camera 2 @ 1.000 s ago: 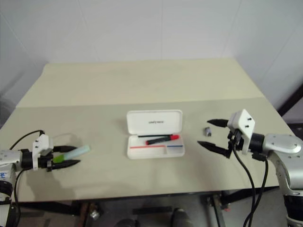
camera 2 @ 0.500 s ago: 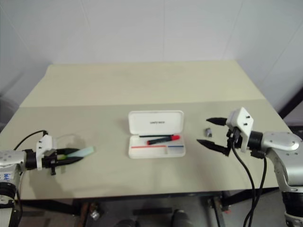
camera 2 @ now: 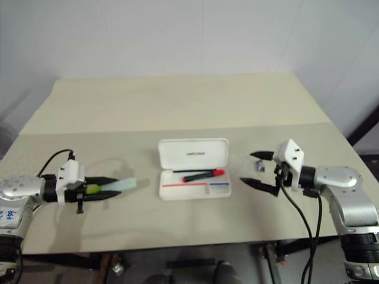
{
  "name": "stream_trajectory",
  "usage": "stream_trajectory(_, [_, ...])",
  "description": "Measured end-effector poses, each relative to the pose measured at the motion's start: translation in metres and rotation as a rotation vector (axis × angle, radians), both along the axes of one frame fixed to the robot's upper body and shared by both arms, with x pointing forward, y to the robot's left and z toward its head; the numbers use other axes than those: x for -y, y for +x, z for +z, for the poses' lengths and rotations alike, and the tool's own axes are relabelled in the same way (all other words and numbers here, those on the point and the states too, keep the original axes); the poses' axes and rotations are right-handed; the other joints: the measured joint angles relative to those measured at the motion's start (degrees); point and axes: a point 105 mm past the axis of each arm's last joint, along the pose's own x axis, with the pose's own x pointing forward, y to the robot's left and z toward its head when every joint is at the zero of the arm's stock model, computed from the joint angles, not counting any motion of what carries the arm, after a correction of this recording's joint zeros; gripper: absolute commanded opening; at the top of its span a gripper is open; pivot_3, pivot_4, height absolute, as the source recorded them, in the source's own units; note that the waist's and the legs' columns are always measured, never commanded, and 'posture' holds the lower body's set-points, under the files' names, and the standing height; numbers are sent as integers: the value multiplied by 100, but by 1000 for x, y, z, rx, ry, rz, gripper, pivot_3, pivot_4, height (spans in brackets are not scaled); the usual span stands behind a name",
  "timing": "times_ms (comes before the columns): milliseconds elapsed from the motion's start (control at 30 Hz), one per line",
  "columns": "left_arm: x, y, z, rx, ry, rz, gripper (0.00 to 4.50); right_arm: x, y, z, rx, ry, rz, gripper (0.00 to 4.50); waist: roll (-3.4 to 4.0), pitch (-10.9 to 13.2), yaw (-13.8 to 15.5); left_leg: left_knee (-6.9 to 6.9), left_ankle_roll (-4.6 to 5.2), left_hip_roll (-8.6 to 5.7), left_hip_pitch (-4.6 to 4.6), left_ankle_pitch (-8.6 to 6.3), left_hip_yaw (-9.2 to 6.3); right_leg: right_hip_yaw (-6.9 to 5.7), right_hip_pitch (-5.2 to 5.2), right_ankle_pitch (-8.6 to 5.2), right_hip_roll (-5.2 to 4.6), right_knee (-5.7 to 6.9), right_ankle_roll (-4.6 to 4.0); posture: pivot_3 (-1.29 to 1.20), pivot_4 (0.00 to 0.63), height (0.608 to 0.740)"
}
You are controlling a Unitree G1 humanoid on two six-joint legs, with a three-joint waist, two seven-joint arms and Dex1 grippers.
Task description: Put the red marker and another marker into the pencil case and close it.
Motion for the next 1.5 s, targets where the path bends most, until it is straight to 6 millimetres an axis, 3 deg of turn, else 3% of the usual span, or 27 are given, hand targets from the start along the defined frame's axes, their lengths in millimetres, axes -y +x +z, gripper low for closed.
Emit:
stream_trajectory(367, [60,15,13,-14,-57,14,1093,2,-6,-18,-45,20,-22,4500,-2,1,13,8,0,-4,2,0,-1,1,2,0,1,-1,0,0,150,740])
stream_trajectory(567, [99,21,16,-18,-79,-72,1093,5,-12,-23,-54,21,-39,4500,-3,1,10,7,-1,-6,2,1,-1,2,3,0,2,-3,0,0,150,740])
stream_trajectory(800, [129,21,0,-89,-74,-147,1093,12,-21,-24,-52,18,-73,4500,-4,2,18,12,-1,-8,1,1,0,4,4,0,2,-3,1,0,150,740])
stream_trajectory(1200, [162,31,-13,-133,-30,-193,1093,13,-29,-22,-40,23,-112,4500,-5,3,24,17,-1,-9,4,1,-1,6,9,1,3,-3,3,0,150,740])
stream_trajectory(1500, [164,33,-21,-155,2,-192,1093,11,-30,-18,-21,26,-123,4500,-6,4,28,18,-1,-9,4,1,-1,7,10,1,3,-2,3,0,150,740])
